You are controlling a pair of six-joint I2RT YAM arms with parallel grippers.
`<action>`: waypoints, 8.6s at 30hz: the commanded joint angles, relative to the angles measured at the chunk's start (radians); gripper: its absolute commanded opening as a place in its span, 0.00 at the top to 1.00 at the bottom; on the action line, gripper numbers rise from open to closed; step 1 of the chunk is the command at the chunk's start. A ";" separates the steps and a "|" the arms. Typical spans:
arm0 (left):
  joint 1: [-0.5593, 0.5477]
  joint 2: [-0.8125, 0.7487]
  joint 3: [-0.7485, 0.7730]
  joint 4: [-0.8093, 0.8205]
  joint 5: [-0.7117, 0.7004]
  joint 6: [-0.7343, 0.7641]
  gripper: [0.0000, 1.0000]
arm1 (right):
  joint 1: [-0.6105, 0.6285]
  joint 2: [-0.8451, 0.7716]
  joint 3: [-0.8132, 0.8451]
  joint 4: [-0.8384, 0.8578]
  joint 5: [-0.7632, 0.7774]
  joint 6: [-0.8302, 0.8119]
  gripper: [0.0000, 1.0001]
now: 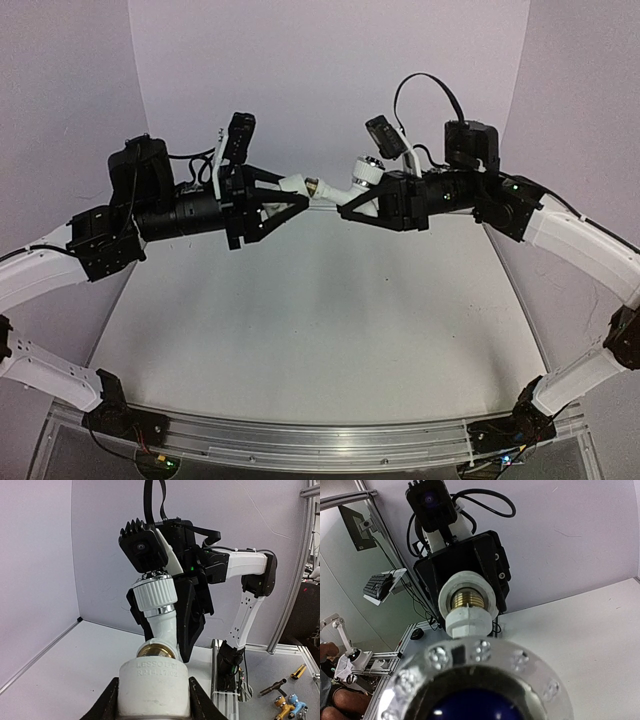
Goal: Install the water faucets
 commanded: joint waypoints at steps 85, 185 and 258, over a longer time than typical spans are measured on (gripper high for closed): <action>0.115 0.163 0.283 -0.490 0.446 -0.094 1.00 | 0.065 0.081 0.153 -0.518 0.085 -0.468 1.00; -0.206 0.087 0.080 -0.306 -0.487 0.220 0.01 | -0.121 0.096 0.158 -0.215 0.031 -0.073 1.00; -0.026 0.205 0.312 -0.683 0.486 0.011 1.00 | 0.121 -0.336 -0.109 -0.299 0.582 -1.436 0.02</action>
